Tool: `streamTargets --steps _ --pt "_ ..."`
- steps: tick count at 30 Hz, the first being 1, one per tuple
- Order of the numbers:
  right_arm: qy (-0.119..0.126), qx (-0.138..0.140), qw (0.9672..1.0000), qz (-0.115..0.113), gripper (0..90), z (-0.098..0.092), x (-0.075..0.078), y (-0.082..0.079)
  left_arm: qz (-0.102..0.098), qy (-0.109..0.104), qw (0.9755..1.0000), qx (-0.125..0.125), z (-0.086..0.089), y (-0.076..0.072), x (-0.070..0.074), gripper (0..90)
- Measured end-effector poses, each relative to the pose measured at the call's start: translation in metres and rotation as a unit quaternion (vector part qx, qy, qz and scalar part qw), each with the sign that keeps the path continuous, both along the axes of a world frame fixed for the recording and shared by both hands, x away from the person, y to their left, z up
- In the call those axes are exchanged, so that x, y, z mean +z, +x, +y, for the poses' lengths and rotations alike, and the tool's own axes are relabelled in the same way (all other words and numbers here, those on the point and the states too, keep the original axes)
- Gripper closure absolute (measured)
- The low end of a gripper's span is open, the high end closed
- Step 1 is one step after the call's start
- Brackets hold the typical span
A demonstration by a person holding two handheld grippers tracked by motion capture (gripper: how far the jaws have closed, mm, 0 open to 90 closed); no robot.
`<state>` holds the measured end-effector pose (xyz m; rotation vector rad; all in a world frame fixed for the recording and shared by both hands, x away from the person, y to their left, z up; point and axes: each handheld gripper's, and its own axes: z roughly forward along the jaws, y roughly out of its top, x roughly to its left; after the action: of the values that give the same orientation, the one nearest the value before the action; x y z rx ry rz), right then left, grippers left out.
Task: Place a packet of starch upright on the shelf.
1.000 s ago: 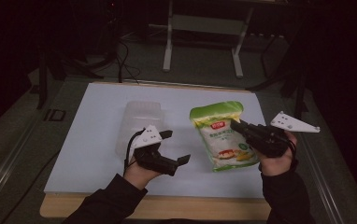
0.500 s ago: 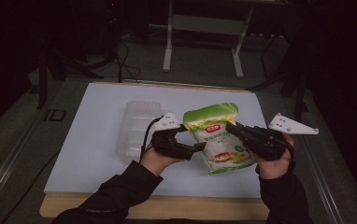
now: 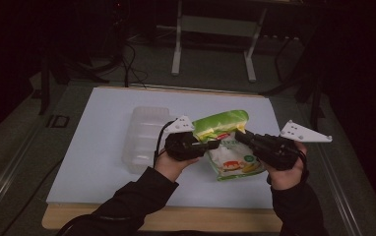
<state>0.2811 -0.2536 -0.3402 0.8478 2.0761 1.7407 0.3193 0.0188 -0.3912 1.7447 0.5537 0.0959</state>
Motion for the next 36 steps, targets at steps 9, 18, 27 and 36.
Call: streamTargets --steps 9,18,27,36 --pt "0.003 0.001 1.0000 0.001 84.5 0.000 -0.003 0.000 -0.017 0.024 0.9996 -0.002 0.003 0.000 0.010 83.5" --pt "0.020 0.006 0.9997 -0.016 82.2 -0.006 0.003 0.000 -0.042 0.037 0.9984 -0.006 0.008 -0.002 0.032 83.7" --pt "0.036 -0.023 0.9980 -0.046 62.5 -0.022 0.006 -0.002 -0.066 0.028 0.9973 0.014 0.031 0.005 0.055 83.8" --pt "0.041 -0.040 0.9968 -0.055 19.8 -0.035 -0.010 0.003 -0.080 0.034 0.9961 0.015 0.064 0.019 0.074 83.7"
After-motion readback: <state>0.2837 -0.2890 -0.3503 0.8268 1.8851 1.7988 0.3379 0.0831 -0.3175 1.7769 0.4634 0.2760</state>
